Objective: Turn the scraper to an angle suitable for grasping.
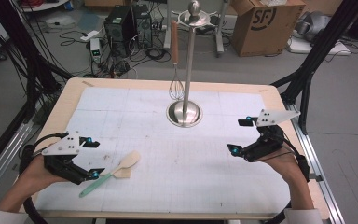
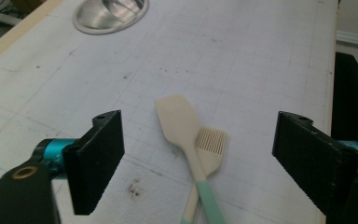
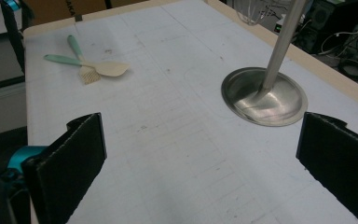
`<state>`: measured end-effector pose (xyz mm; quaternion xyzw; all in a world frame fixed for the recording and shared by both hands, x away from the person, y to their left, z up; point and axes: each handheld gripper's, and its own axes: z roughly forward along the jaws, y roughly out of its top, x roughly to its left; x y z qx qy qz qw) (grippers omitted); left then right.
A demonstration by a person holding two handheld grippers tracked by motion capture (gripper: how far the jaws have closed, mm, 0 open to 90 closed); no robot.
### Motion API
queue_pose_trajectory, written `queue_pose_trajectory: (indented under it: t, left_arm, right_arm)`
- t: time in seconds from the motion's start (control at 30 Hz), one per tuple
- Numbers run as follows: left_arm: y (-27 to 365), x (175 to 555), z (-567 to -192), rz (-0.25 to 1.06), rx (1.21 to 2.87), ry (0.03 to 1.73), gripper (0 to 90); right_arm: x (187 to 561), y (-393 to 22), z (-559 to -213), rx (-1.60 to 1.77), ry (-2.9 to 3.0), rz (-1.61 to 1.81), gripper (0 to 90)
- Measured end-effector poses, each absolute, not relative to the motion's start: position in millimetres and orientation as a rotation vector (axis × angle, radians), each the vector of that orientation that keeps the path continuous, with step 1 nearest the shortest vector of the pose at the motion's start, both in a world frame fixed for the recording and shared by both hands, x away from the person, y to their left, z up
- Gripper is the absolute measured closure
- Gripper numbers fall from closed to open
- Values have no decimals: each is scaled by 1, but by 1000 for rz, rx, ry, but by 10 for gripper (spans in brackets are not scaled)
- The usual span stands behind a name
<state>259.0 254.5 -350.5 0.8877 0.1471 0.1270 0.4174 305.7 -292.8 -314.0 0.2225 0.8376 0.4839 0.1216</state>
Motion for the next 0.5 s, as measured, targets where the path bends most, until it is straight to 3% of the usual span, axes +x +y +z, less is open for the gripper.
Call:
queue_pose_trajectory:
  t: [0.5]
  left_arm:
    - [231, 272, -367, 269, 2402, 400, 342]
  right_arm:
    - [308, -290, -315, 637, 2457, 1405, 4]
